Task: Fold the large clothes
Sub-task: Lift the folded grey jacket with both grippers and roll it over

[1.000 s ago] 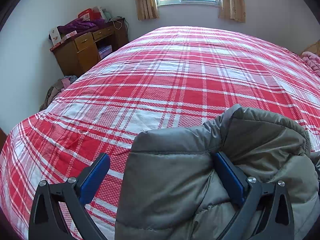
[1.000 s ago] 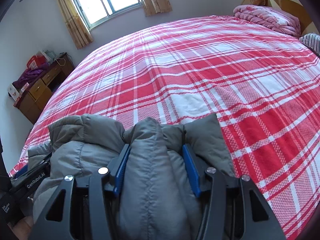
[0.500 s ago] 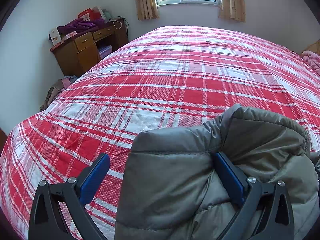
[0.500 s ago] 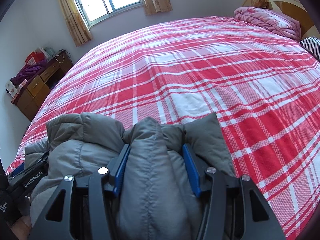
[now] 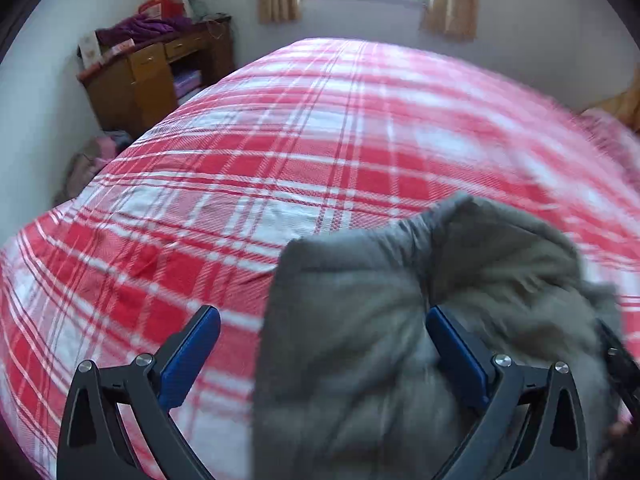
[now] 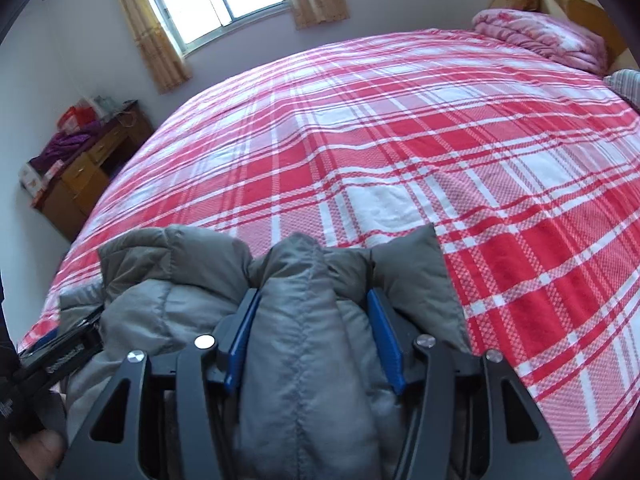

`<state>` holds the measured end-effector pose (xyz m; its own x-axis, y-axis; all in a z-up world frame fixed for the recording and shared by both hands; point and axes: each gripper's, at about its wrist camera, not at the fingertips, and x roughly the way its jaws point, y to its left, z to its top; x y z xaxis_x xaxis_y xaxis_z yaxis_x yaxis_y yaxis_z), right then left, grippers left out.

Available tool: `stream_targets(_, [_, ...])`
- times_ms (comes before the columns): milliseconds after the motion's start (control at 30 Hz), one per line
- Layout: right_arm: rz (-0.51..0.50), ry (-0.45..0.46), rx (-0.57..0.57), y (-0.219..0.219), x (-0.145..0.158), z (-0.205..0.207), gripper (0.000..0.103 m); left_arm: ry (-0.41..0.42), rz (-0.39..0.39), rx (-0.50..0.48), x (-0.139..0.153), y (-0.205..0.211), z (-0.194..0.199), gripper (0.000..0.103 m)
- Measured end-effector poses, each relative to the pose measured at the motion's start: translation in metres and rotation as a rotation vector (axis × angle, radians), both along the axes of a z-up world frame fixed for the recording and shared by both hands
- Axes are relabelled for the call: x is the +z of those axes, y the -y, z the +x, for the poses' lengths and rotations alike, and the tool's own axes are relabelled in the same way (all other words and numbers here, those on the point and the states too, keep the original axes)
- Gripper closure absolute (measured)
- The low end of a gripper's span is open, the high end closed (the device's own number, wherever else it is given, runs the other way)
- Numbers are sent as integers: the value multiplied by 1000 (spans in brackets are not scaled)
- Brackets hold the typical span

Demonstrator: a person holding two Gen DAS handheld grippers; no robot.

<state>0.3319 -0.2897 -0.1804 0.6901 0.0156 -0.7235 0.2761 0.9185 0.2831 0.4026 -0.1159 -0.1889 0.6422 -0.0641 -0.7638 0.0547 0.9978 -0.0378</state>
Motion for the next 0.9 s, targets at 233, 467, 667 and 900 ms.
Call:
stream_targets(233, [20, 84, -27, 5, 26, -87, 14, -26, -56, -89, -4, -39, -69, 1])
stream_targets(467, [79, 37, 29, -7, -5, -107, 18, -12, -34, -90, -23, -30, -81, 1])
stream_targets(667, [64, 62, 57, -17, -15, -108, 20, 9, -5, -94, -27, -23, -81, 1])
stream_targets(900, [129, 102, 95, -11, -15, -113, 30, 23, -36, -118, -30, -22, -75, 1])
